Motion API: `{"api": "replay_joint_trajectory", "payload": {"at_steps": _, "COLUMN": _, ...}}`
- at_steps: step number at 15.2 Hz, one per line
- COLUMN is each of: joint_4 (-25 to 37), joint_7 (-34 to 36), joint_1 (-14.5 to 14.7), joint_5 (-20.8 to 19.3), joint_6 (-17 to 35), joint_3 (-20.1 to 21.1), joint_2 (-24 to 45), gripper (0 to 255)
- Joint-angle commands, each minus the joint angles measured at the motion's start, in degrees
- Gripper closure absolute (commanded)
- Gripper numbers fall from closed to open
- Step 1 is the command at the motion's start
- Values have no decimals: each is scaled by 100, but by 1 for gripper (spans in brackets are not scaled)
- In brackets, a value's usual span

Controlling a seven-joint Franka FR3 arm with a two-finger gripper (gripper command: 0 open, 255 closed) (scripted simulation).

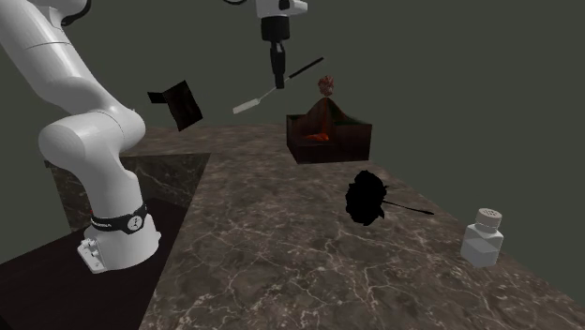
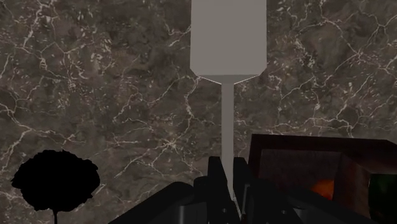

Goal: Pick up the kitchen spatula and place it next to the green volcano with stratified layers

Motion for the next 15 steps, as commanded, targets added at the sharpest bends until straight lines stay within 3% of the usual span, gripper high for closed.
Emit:
{"api": "replay_joint_trajectory", "payload": {"at_steps": 1, "joint_4": -180, "joint_7": -7, "joint_1": 9, "joint_5": 14, "joint_6": 154, "joint_3": 9, "joint_2": -30, "gripper": 255}}
{"api": "replay_joint_trajectory", "payload": {"at_steps": 15, "joint_4": -1259, "joint_7": -27, "joint_1": 55, "joint_5": 88, "joint_6": 1228, "joint_3": 110, "joint_2": -35, "gripper": 255}}
